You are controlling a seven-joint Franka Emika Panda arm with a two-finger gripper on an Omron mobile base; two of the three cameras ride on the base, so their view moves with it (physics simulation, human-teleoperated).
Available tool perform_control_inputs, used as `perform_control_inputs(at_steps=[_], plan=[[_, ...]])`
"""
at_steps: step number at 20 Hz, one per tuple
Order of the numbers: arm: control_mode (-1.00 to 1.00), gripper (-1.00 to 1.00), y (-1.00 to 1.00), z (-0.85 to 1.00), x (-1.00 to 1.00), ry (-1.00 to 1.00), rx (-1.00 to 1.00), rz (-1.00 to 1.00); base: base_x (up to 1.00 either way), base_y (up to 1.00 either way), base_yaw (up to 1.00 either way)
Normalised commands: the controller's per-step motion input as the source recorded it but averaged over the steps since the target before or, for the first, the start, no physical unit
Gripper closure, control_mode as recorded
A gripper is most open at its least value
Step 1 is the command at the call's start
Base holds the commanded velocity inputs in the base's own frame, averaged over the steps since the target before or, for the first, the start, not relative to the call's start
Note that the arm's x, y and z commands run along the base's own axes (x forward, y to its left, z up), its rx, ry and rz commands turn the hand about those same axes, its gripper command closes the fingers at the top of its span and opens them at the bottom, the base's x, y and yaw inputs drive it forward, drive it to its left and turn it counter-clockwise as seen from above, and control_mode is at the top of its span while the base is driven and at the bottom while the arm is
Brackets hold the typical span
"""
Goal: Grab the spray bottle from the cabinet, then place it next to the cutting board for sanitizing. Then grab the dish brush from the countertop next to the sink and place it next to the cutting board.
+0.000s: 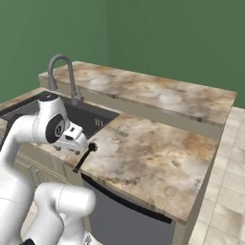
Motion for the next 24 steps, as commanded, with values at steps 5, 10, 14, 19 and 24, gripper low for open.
perform_control_inputs(at_steps=[5, 10, 14, 19, 24], plan=[[-1.00, -1.00, 0.00, -0.25, 0.51, 0.09, 0.00, 0.00, 0.00, 0.00, 0.00], [-1.00, -1.00, 0.01, -0.38, 0.47, 0.10, 0.00, 0.00, 0.00, 0.00, 0.00], [-1.00, -1.00, 0.03, -0.42, 0.46, 0.10, 0.00, 0.00, 0.00, 0.00, 0.00], [-1.00, -1.00, 0.08, -0.36, 0.43, 0.07, 0.00, 0.00, 0.00, 0.00, 0.00], [-1.00, -1.00, 0.12, -0.35, 0.42, 0.04, 0.00, 0.00, 0.00, 0.00, 0.00]])
